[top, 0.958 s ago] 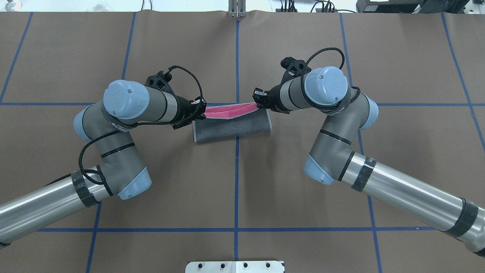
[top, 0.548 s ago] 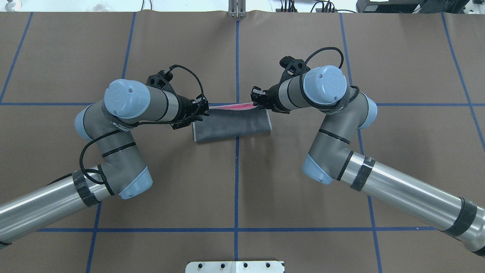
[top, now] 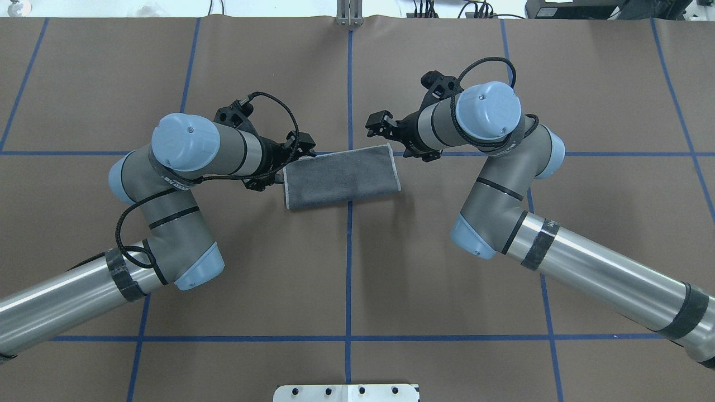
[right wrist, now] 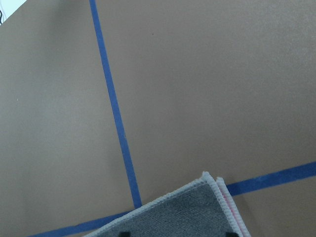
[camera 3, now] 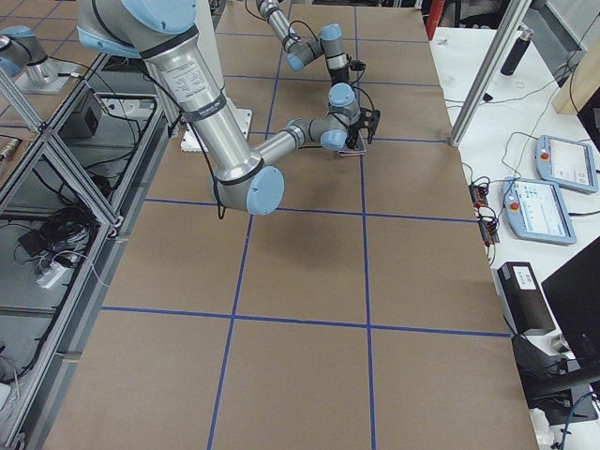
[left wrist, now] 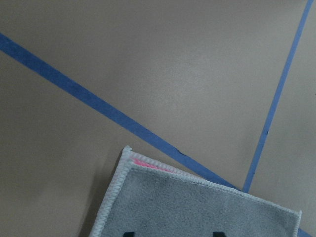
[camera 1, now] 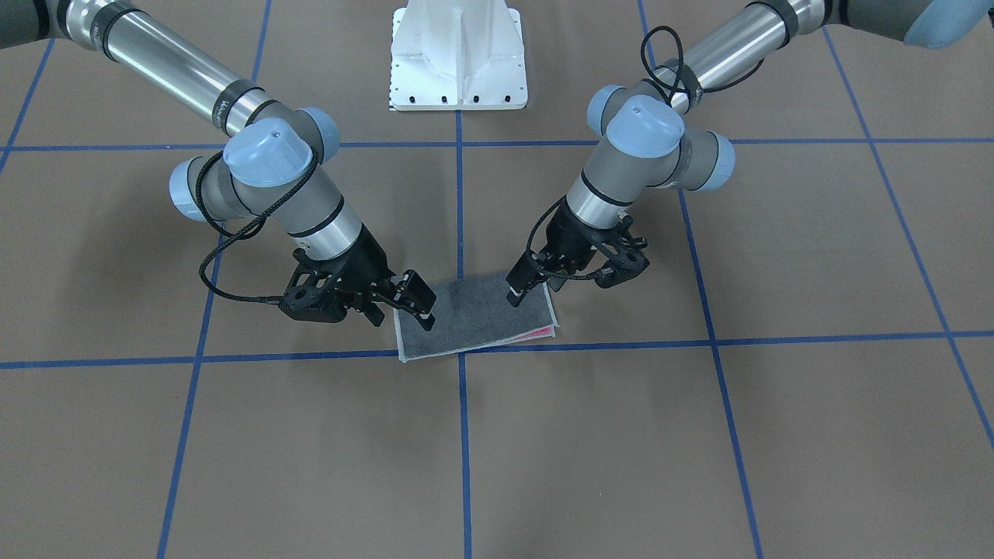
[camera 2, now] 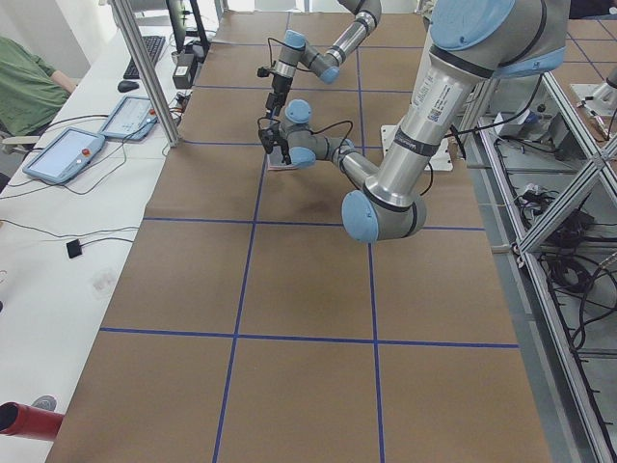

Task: Fold towel twice with both arms
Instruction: 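Open both grippers and raise the left gripper away from the folded towel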

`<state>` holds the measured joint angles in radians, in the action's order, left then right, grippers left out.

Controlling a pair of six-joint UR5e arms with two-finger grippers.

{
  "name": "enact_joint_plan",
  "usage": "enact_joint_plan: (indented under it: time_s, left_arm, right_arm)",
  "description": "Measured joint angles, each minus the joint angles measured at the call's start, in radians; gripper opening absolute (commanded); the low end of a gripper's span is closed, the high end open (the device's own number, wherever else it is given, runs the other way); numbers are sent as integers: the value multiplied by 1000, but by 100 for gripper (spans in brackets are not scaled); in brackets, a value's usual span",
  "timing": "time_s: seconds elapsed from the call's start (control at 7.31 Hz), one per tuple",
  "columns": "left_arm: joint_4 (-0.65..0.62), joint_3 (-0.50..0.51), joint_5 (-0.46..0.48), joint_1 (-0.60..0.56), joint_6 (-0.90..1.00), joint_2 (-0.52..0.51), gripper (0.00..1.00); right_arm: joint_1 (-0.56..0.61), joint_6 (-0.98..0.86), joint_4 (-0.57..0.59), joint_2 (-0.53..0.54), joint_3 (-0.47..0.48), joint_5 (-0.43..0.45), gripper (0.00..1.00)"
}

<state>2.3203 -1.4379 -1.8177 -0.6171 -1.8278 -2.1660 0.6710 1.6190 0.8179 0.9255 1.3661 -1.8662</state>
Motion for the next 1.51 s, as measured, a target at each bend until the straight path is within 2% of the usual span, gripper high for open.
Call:
enact_joint_plan:
  time_s: [0.14, 0.41, 0.82, 1.23, 1.37, 1.51]
  left_arm:
    - [-3, -1, -15, -20, 4, -1, 100]
    - [-12, 0, -123, -102, 18, -1, 100]
    - [-33, -1, -256, -196, 55, 4, 100]
    - [-36, 2, -287, -220, 82, 12, 100]
    - [-36, 3, -288, -219, 83, 14, 100]
    - [-36, 3, -288, -219, 83, 15, 100]
  right_arm:
    - [9, 3, 2, -1, 1, -20, 99]
    - [13, 45, 25, 3, 3, -74, 99]
    - [-27, 54, 122, 7, 12, -113, 98]
    - [-54, 27, 172, 12, 17, -120, 97]
    - [-54, 10, 187, 12, 18, -120, 85]
    - [-55, 0, 193, 12, 17, -120, 67]
